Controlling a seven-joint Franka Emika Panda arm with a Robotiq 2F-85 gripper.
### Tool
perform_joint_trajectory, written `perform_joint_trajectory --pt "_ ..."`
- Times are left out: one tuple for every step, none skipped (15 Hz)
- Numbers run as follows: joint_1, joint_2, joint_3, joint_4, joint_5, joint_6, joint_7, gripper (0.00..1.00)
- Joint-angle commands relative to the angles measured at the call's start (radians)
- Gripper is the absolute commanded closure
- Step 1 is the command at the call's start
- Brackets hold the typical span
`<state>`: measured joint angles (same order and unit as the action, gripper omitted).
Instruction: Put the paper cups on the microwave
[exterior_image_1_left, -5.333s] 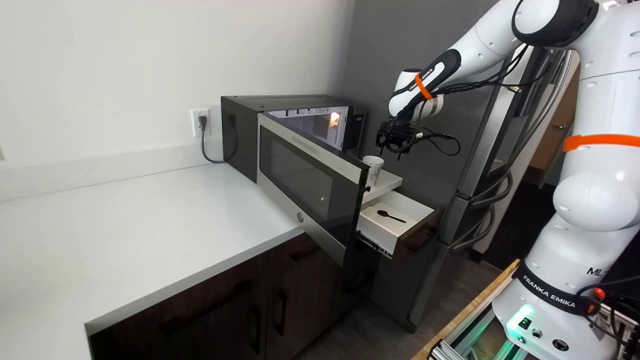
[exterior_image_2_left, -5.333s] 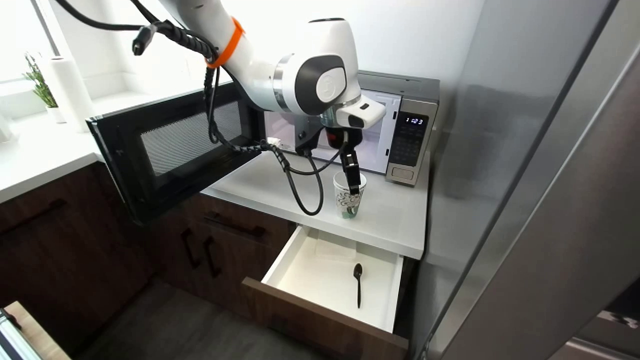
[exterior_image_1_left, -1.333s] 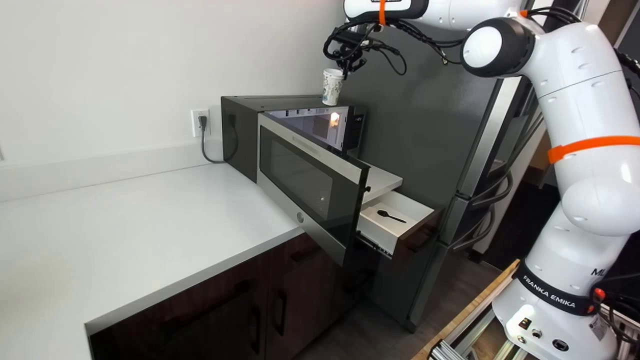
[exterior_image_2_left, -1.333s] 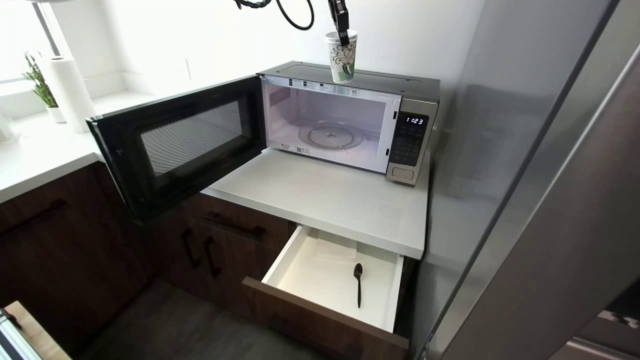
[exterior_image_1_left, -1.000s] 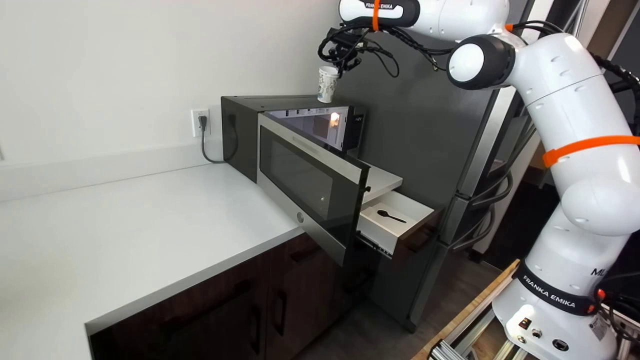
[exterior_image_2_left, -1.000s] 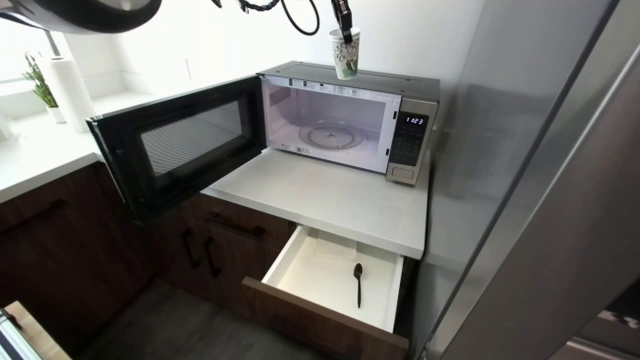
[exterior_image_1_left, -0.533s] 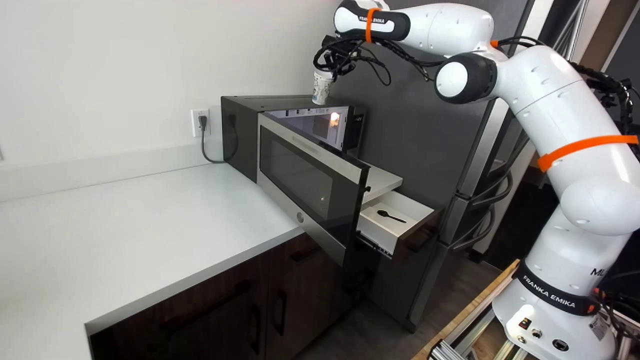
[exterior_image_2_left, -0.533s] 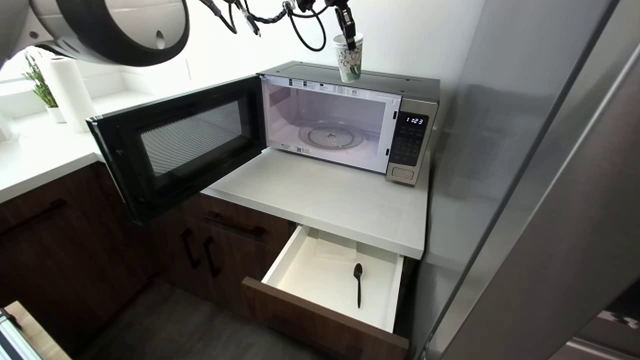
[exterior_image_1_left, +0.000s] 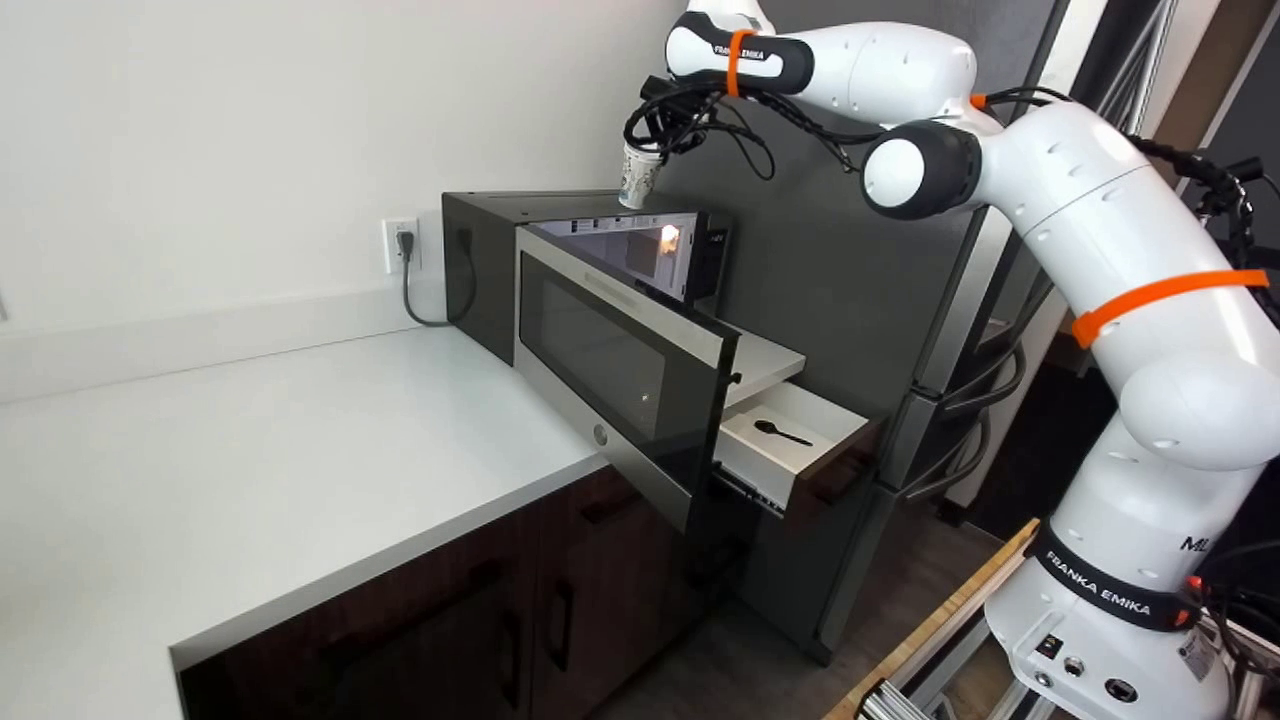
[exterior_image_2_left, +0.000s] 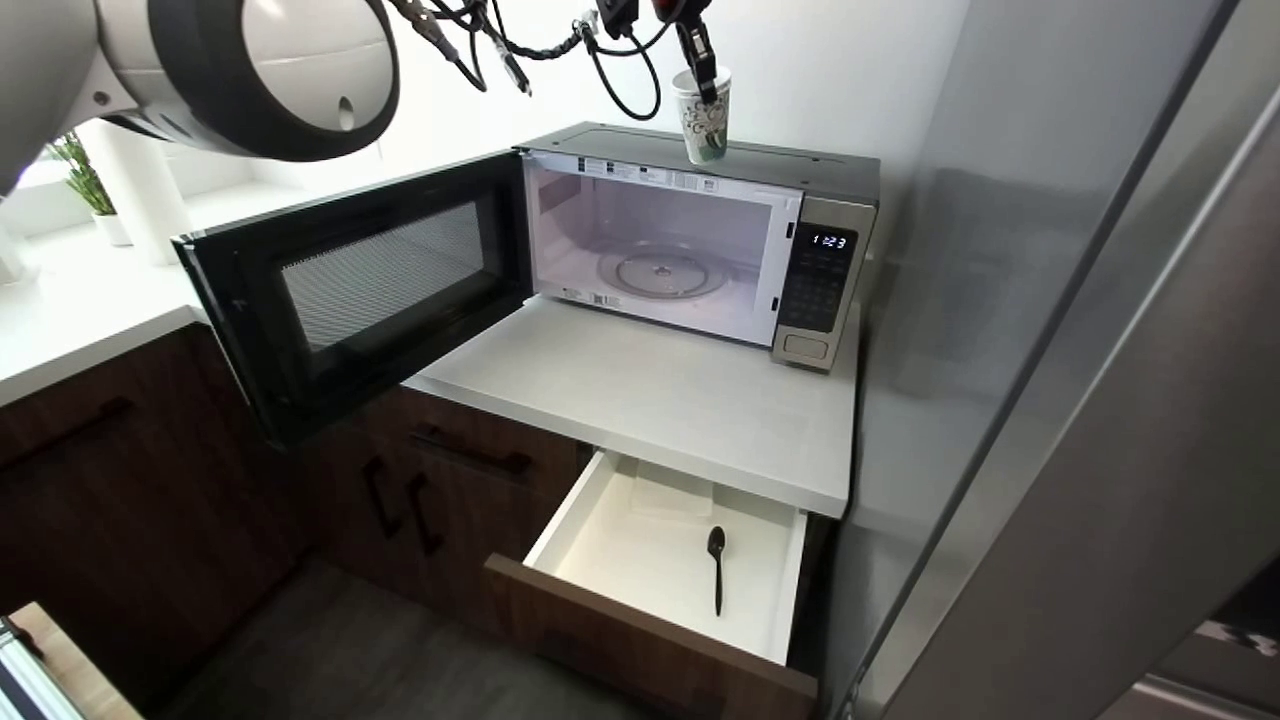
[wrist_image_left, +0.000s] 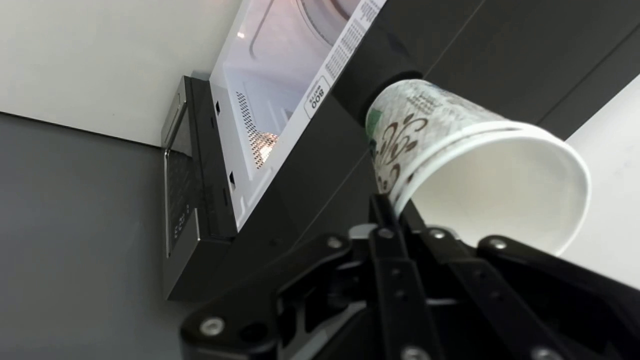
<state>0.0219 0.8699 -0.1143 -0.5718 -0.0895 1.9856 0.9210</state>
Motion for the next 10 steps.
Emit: perform_joint_trajectory --pt "-0.013 0.038 0.011 0.053 0.021 0.01 0.011 0.99" --pt "-0.013 0.038 0.011 0.053 0.02 0.005 0.012 0.99" --pt "-0.011 0.036 0.01 0.054 0.018 -0.005 0.014 0.99" --pt "-0.01 0.035 0.009 0.055 0.016 -0.01 0.016 0.99" --pt "-0.009 0.033 0.008 0.056 0.015 -0.015 0.015 0.99" --pt "-0.008 0.033 0.007 0.057 0.014 -0.017 0.017 0.99" --pt "-0.008 0.031 0.008 0.057 0.015 -0.023 0.017 0.99" --pt "-0.007 0.029 0.008 0.056 0.014 -0.031 0.018 0.99" --pt "-0.007 0.024 0.01 0.053 0.018 -0.051 0.019 0.99" --pt "-0.005 0.023 0.008 0.052 0.015 -0.063 0.021 0.99"
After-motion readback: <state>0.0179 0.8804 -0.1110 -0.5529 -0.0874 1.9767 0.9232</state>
